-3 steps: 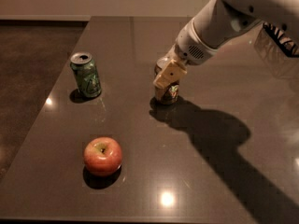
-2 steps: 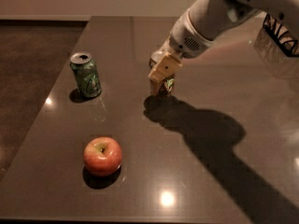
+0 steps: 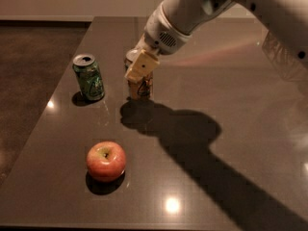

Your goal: Move orange can near green can

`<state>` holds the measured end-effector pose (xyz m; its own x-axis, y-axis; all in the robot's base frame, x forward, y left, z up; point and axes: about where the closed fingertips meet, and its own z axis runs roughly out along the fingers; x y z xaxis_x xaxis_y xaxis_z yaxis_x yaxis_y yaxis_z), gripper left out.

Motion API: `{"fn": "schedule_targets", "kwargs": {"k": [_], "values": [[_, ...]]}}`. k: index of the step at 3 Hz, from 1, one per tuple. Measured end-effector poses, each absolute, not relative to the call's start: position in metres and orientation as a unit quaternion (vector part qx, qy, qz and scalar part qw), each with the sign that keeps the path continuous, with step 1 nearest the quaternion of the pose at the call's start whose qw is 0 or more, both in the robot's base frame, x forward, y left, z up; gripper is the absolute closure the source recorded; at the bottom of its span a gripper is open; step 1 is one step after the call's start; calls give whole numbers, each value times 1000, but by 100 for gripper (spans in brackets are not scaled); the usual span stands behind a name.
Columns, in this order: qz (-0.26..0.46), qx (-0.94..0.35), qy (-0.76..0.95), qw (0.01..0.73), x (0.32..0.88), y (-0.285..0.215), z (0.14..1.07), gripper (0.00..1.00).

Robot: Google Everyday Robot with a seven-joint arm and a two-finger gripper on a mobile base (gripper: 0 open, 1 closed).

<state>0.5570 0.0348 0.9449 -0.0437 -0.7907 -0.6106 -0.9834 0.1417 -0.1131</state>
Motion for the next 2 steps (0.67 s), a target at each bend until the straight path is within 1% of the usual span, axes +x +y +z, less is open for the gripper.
{"fn": "schedule_targets", "kwargs": {"k": [1,2], "values": [[188,-645,687,279,560,73,935,98],[190,-649,682,279,565,91,929,76]]}}
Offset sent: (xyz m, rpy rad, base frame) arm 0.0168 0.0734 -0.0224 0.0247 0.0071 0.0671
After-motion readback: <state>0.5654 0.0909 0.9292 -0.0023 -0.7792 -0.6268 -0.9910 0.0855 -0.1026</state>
